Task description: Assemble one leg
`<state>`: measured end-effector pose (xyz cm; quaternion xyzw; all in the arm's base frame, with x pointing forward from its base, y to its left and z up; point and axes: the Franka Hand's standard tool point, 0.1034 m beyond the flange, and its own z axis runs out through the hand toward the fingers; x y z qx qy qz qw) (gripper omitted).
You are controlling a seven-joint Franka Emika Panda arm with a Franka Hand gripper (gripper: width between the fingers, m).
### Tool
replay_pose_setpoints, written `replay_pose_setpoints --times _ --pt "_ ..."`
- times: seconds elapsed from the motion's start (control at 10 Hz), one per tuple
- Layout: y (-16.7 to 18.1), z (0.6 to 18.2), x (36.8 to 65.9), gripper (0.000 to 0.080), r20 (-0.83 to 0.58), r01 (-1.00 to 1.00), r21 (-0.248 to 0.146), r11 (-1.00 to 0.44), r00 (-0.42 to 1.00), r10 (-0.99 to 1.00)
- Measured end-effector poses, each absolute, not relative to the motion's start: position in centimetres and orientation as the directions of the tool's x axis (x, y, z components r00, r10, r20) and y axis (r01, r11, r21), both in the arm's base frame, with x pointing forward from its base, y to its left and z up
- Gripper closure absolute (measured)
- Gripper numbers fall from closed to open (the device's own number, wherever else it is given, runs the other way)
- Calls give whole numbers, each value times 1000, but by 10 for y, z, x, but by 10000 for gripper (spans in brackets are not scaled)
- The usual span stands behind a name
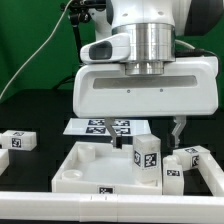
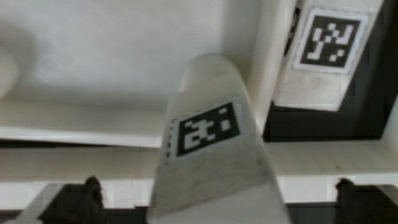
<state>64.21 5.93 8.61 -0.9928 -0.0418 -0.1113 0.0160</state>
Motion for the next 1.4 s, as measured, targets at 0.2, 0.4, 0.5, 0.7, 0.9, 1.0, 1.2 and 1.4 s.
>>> replay_pose_setpoints --times 0.2,0.4,0.5,0.7,0.9,1.0,1.2,1.4 --pt "62 87 643 151 222 214 14 -977 952 212" --pt "62 87 643 271 222 278 29 -960 935 278" --pt "62 87 643 408 222 275 28 -961 936 275" --pt "62 87 643 518 223 264 25 -964 939 263" --pt "62 87 643 518 224 225 15 -974 949 223" --pt "62 87 643 518 224 168 1 -986 961 164" --pt "65 86 642 518 229 -18 -48 -999 973 -29" --pt "70 86 643 518 250 -189 -97 -977 946 -208"
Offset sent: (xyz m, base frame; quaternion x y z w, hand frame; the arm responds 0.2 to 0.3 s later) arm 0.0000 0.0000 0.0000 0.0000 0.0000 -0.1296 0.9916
